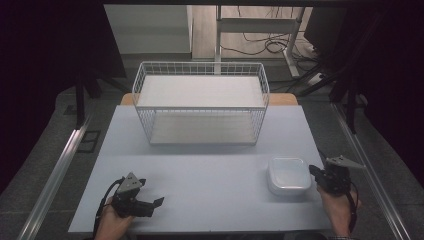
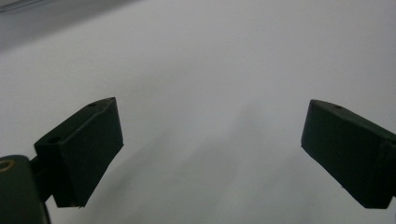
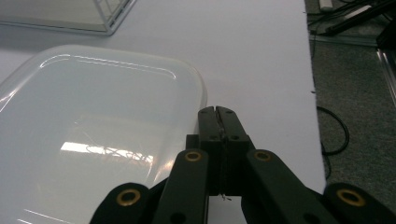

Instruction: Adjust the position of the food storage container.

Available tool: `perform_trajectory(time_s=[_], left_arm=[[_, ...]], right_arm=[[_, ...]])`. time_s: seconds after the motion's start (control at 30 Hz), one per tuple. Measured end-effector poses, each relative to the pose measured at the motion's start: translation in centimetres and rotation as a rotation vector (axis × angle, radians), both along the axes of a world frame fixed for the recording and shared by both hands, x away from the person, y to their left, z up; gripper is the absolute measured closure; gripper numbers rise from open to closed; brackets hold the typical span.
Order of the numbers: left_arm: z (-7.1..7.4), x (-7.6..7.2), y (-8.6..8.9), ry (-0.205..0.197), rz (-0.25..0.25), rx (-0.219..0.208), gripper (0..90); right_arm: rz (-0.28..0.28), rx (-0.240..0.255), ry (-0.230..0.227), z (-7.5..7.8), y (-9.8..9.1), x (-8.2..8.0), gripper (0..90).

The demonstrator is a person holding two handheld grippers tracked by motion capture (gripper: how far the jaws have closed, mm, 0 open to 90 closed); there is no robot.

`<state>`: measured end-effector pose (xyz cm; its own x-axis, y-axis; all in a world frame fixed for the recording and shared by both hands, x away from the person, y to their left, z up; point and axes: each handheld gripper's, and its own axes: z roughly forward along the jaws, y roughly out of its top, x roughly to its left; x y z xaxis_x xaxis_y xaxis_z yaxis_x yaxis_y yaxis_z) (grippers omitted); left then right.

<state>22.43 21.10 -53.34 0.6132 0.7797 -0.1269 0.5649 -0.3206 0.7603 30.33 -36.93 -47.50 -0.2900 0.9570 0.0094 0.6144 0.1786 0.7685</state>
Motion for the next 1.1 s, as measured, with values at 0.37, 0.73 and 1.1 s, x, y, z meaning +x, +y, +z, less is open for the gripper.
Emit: perform_trajectory(time_s=[0.37,0.73,1.1], left_arm=[[0.1,0.0,0.1,0.004,0.005,-0.015,4.8],[0.1,0.0,0.1,0.006,0.003,-0.028,4.9],[0.3,0.0,0.4,0.012,0.013,-0.092,6.0]], right_arm=[[0.134,0.028,0.041,-0.1,3.1,-0.6,89.0],[0.252,0.029,0.075,-0.3,6.4,-1.5,88.9],[0.338,0.012,0.079,-0.7,9.6,-1.7,88.9]])
